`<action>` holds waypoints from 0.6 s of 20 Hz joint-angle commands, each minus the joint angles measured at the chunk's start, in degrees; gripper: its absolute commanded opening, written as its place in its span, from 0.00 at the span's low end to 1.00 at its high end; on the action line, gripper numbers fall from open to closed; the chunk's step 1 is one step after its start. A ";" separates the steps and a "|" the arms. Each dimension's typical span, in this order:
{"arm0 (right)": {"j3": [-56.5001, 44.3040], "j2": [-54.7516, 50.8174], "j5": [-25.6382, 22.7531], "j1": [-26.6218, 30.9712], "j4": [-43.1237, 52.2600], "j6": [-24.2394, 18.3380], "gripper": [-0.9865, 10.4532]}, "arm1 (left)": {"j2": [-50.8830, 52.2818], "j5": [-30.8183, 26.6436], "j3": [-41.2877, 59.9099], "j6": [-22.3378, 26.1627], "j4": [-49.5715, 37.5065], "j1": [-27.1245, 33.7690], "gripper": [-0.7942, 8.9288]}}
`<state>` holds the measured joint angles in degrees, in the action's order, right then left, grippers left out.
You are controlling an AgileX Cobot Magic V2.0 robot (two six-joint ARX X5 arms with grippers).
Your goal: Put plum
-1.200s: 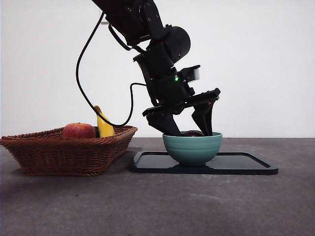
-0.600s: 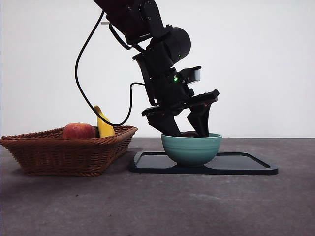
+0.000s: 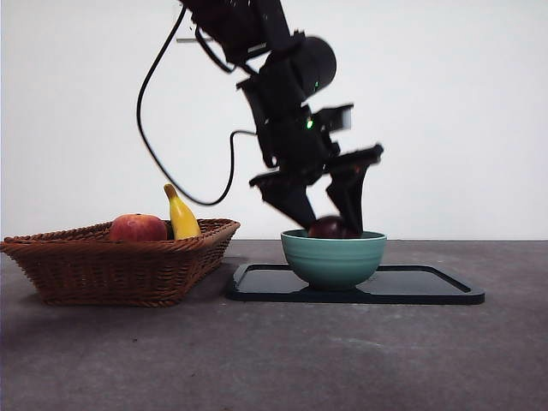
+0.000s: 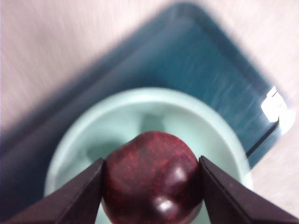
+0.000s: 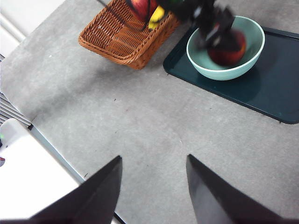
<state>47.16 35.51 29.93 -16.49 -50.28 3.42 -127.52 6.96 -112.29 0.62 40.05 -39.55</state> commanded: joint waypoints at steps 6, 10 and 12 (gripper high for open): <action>0.50 0.31 0.04 -0.28 0.57 0.31 0.28 | -0.22 -0.04 -18.36 1.51 11.08 -0.02 0.30; 0.50 0.31 0.07 -0.26 0.57 0.20 0.28 | 6.84 -0.04 -20.52 1.25 13.29 1.31 0.30; 0.52 0.31 0.07 -0.24 0.59 0.15 0.28 | 11.61 -0.07 -20.52 1.27 15.28 2.51 0.30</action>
<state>47.16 35.51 29.93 -16.49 -50.28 3.40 -116.11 6.96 -130.56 1.19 56.03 -36.64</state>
